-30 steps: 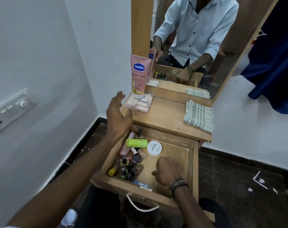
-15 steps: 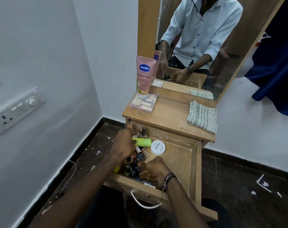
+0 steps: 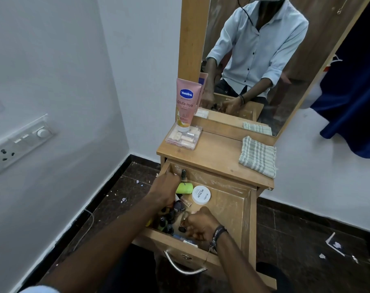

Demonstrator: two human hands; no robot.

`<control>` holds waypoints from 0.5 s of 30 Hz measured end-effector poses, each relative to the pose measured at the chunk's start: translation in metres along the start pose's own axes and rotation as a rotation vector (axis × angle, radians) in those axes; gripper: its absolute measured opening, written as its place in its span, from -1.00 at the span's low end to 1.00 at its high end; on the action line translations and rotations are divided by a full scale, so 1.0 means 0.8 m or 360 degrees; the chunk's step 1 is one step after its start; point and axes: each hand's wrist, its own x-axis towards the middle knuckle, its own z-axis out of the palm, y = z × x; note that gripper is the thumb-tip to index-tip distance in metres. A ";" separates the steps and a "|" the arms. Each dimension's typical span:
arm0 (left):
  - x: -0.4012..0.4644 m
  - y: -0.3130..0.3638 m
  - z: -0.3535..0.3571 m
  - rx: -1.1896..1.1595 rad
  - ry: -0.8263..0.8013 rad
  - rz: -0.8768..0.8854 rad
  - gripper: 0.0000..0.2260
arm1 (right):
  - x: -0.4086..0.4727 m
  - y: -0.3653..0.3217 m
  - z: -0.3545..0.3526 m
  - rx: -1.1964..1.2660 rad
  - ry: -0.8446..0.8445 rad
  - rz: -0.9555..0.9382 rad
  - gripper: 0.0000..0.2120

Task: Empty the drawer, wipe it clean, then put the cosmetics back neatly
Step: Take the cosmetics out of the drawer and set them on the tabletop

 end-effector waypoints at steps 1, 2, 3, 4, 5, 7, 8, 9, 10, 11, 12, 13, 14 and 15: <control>0.001 -0.001 -0.002 -0.0048 -0.0021 0.0010 -0.71 | 0.001 0.003 -0.001 -0.0091 0.0055 -0.0047 -0.72; 0.003 -0.002 -0.002 -0.0123 -0.0037 0.0028 -0.71 | 0.001 0.005 -0.003 -0.0221 0.0122 -0.0097 -0.70; 0.004 -0.003 -0.003 -0.0209 -0.0068 0.0043 -0.71 | 0.000 0.007 -0.006 -0.0366 0.0192 -0.0134 -0.67; 0.005 -0.004 -0.003 -0.0277 -0.0085 0.0072 -0.69 | -0.001 0.008 -0.010 -0.0518 0.0254 -0.0159 -0.62; 0.004 -0.004 -0.003 -0.0319 -0.0105 0.0101 -0.67 | -0.002 0.009 -0.013 -0.0656 0.0312 -0.0176 -0.58; 0.002 -0.002 -0.001 -0.0363 -0.0129 0.0170 -0.65 | -0.003 0.011 -0.018 -0.0817 0.0370 -0.0196 -0.54; 0.002 -0.001 0.001 -0.0380 -0.0117 0.0202 -0.66 | -0.003 0.012 -0.019 -0.0864 0.0377 -0.0205 -0.54; 0.001 0.002 0.002 -0.0393 -0.0094 0.0224 -0.68 | -0.003 0.013 -0.020 -0.0903 0.0376 -0.0227 -0.56; 0.000 0.004 0.003 -0.0407 -0.0053 0.0248 -0.67 | -0.003 0.015 -0.021 -0.0937 0.0373 -0.0244 -0.57; -0.001 0.008 0.001 -0.0429 -0.0017 0.0251 -0.66 | -0.002 0.017 -0.022 -0.0956 0.0370 -0.0257 -0.58; 0.000 0.010 0.002 -0.0472 0.0031 0.0253 -0.64 | -0.002 0.018 -0.023 -0.0963 0.0370 -0.0271 -0.58; -0.002 0.012 0.001 -0.0530 0.0055 0.0237 -0.64 | -0.001 0.020 -0.025 -0.0956 0.0376 -0.0278 -0.58; -0.002 0.013 0.001 -0.0589 0.0085 0.0235 -0.65 | -0.001 0.020 -0.027 -0.0947 0.0401 -0.0291 -0.59; -0.004 0.016 -0.001 -0.0641 0.0110 0.0233 -0.65 | -0.001 0.019 -0.029 -0.0940 0.0454 -0.0307 -0.60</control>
